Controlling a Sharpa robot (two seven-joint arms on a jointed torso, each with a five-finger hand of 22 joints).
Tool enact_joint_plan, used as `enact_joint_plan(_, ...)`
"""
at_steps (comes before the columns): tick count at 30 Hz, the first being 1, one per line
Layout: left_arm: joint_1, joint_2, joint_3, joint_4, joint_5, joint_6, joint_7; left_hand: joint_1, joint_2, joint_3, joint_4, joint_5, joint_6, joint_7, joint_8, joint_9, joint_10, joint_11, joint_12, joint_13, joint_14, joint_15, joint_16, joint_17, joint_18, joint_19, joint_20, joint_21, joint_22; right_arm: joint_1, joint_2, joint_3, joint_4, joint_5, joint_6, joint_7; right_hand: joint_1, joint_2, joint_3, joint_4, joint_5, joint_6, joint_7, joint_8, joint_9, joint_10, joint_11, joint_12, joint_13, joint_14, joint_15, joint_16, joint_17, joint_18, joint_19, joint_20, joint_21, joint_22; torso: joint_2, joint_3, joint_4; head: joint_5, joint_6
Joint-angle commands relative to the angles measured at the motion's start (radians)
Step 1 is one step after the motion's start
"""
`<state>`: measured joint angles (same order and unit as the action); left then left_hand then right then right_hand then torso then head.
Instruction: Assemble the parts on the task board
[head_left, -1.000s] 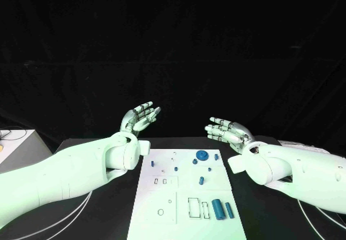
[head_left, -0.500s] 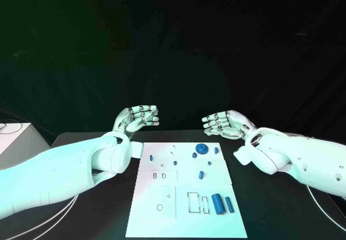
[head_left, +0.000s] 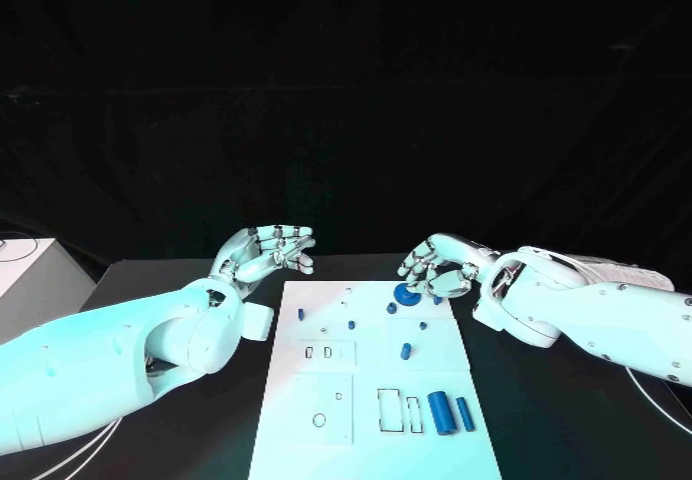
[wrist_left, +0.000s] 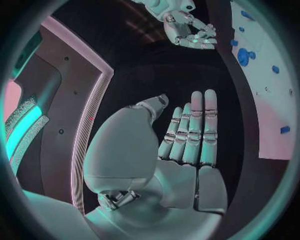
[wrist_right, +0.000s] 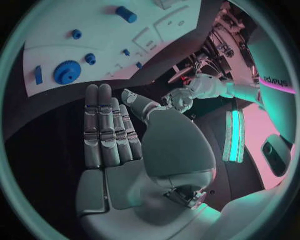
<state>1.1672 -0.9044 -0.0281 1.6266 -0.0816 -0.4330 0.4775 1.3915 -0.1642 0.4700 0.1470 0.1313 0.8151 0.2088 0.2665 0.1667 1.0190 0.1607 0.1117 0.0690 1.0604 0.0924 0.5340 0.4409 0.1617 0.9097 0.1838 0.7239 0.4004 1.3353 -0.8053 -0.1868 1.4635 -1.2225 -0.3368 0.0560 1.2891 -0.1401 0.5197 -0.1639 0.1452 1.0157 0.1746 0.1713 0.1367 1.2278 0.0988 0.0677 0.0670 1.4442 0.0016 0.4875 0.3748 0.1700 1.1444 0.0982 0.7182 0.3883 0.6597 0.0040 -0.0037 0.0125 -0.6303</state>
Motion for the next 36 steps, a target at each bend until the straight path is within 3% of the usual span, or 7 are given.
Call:
enact_joint_plan(1, 0.003, -0.015, 0.004, 0.027, -0.007, 0.089, 0.014, -0.011, -0.009, 0.012, -0.005, -0.002, 0.005, 0.015, -0.002, -0.002, 0.002, 0.002, -0.010, -0.001, -0.023, 0.002, 0.022, 0.021, 0.016, -0.027, 0.002, 0.032, 0.022, 0.003, 0.007, 0.001, -0.001, -0.268, 0.033, -0.140, -0.016, -0.019, 0.038, 0.018, 0.003, 0.012, -0.002, -0.012, 0.004, 0.019, -0.010, -0.004, 0.001, 0.033, -0.008, 0.113, 0.087, 0.004, 0.036, -0.006, 0.100, 0.098, 0.026, 0.0003, 0.0056, -0.009, 0.000)
enact_joint_plan(6, 0.006, -0.037, 0.008, 0.060, -0.003, 0.102, 0.021, -0.017, -0.011, 0.023, -0.021, -0.004, 0.000, 0.016, -0.004, -0.003, -0.003, 0.005, -0.021, 0.000, -0.056, 0.006, 0.068, 0.055, 0.017, -0.068, 0.008, 0.080, 0.056, 0.004, 0.017, 0.001, -0.005, -0.343, 0.033, -0.185, -0.034, -0.051, 0.081, 0.047, 0.019, 0.018, -0.011, -0.014, 0.025, 0.023, -0.015, -0.004, 0.003, 0.038, -0.009, 0.372, 0.289, -0.057, 0.186, -0.003, 0.411, 0.517, 0.041, 0.0012, 0.0051, -0.020, -0.003)
enact_joint_plan(7, 0.006, -0.038, 0.008, 0.062, -0.003, 0.102, 0.021, -0.018, -0.012, 0.024, -0.024, -0.004, 0.000, 0.016, -0.004, -0.003, -0.002, 0.005, -0.022, 0.000, -0.065, 0.007, 0.077, 0.061, 0.017, -0.077, 0.009, 0.089, 0.062, 0.004, 0.018, 0.001, -0.005, -0.347, 0.033, -0.187, -0.034, -0.051, 0.081, 0.047, 0.019, 0.018, -0.011, -0.014, 0.025, 0.023, -0.015, -0.004, 0.003, 0.038, -0.009, 0.372, 0.289, -0.057, 0.186, -0.003, 0.411, 0.517, 0.042, 0.0014, 0.0057, -0.021, -0.004)
enact_joint_plan(9, 0.006, -0.044, 0.009, 0.072, -0.003, 0.104, 0.022, -0.022, -0.015, 0.024, -0.030, -0.005, 0.001, 0.018, -0.003, -0.003, -0.001, 0.006, -0.024, 0.000, -0.090, 0.011, 0.095, 0.071, 0.017, -0.099, 0.013, 0.106, 0.074, 0.003, 0.021, 0.001, -0.006, -0.361, 0.032, -0.200, -0.041, -0.063, 0.092, 0.062, 0.021, 0.011, -0.011, -0.016, 0.037, 0.019, -0.014, -0.005, 0.003, 0.049, -0.005, 0.545, 0.459, -0.081, 0.240, -0.001, 0.523, 0.675, 0.047, 0.0016, 0.0063, -0.019, -0.008)
enact_joint_plan(12, 0.007, -0.048, 0.009, 0.082, -0.002, 0.107, 0.022, -0.026, -0.016, 0.024, -0.034, -0.006, 0.002, 0.018, -0.002, -0.003, 0.000, 0.009, -0.026, 0.000, -0.116, 0.014, 0.106, 0.077, 0.016, -0.115, 0.017, 0.117, 0.082, 0.001, 0.029, 0.001, -0.008, -0.378, 0.027, -0.217, -0.048, -0.074, 0.096, 0.075, 0.021, 0.004, -0.009, -0.018, 0.046, 0.011, -0.011, -0.005, 0.003, 0.054, -0.002, 0.648, 0.563, -0.097, 0.273, 0.002, 0.593, 0.777, 0.053, 0.0014, 0.0068, -0.017, -0.009)
enact_joint_plan(23, 0.013, -0.056, 0.011, 0.101, 0.003, 0.114, 0.018, -0.032, -0.018, 0.021, -0.040, -0.007, 0.002, 0.018, -0.001, -0.003, -0.001, 0.010, -0.029, 0.000, -0.154, 0.019, 0.128, 0.086, 0.018, -0.133, 0.023, 0.138, 0.095, -0.004, 0.068, 0.000, -0.020, -0.416, 0.022, -0.268, -0.059, -0.100, 0.091, 0.104, -0.002, -0.014, -0.005, -0.023, 0.066, -0.029, -0.001, -0.006, 0.001, 0.051, 0.008, 0.764, 0.664, -0.110, 0.296, 0.013, 0.657, 0.867, 0.073, 0.0009, 0.0175, -0.025, -0.011)
enact_joint_plan(36, 0.018, -0.059, 0.011, 0.106, 0.019, 0.123, 0.016, -0.036, -0.018, 0.019, -0.040, -0.007, 0.001, 0.019, -0.001, -0.003, -0.002, 0.011, -0.030, 0.000, -0.165, 0.021, 0.135, 0.088, 0.018, -0.137, 0.025, 0.143, 0.098, -0.019, 0.104, -0.001, -0.047, -0.421, 0.053, -0.278, -0.058, -0.107, 0.076, 0.119, -0.016, -0.024, -0.007, -0.025, 0.077, -0.069, 0.003, -0.007, 0.000, 0.041, 0.012, 0.782, 0.663, -0.096, 0.262, 0.017, 0.619, 0.805, 0.089, 0.0024, 0.0225, -0.021, -0.011)
